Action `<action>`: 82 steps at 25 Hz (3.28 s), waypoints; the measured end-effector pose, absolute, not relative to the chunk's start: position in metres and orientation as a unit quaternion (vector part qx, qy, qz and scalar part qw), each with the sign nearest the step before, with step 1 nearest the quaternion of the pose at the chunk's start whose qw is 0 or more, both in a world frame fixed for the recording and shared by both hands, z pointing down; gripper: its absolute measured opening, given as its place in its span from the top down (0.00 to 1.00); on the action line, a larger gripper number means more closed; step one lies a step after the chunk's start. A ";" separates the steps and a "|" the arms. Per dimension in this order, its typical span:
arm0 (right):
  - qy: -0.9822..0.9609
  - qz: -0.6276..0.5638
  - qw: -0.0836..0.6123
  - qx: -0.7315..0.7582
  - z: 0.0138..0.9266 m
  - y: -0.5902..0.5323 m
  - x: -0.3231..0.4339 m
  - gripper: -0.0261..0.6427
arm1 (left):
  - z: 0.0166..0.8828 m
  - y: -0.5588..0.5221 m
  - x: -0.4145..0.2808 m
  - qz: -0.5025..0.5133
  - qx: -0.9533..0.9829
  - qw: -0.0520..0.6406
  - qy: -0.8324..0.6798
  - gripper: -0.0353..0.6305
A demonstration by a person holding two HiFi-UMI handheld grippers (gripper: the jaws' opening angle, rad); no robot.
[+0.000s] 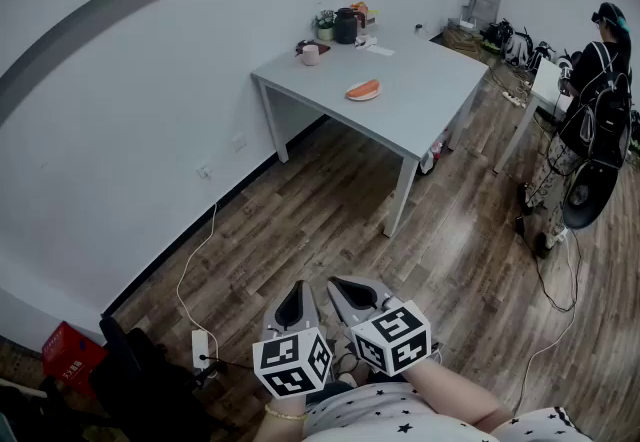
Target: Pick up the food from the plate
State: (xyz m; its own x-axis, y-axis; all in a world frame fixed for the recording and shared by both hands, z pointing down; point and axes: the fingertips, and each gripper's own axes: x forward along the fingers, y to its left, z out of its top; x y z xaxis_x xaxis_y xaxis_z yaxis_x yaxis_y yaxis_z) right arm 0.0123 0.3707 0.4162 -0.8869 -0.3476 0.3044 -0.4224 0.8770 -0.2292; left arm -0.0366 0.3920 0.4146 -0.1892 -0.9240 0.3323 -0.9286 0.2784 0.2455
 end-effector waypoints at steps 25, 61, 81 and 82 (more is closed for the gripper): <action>-0.960 0.132 0.128 0.211 0.407 0.078 -0.064 0.97 | 0.417 0.107 -0.121 0.019 0.597 0.221 -0.771 0.94; -0.886 0.170 0.148 0.405 0.447 -0.349 -0.106 0.97 | 0.472 -0.359 -0.197 0.122 0.730 0.247 -0.626 0.94; -0.796 0.238 0.172 0.529 0.506 -0.432 -0.073 0.97 | 0.639 -0.505 -0.159 0.470 0.797 0.240 -0.292 0.56; -0.793 0.241 0.173 0.533 0.508 -0.432 -0.071 0.97 | 0.641 -0.507 -0.158 0.476 0.794 0.241 -0.291 0.56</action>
